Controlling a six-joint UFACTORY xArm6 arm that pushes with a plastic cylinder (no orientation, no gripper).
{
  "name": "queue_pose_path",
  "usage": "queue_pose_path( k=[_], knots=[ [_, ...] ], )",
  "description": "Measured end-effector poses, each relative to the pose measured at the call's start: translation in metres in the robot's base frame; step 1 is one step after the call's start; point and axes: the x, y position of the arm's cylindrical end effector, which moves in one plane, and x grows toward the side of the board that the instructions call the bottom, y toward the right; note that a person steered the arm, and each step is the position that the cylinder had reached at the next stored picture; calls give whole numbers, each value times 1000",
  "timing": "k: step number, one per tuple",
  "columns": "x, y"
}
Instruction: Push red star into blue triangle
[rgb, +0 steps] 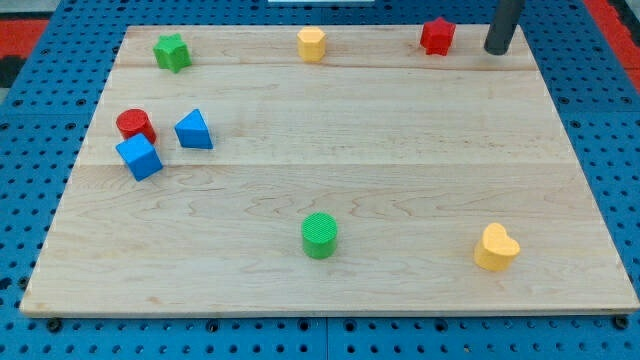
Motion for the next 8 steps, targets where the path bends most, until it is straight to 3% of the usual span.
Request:
queue_pose_path(
  k=[1, 2, 5, 6, 8],
  knots=[
    [-32, -47],
    [-28, -115],
    [110, -221],
    [145, -213],
    [143, -320]
  ],
)
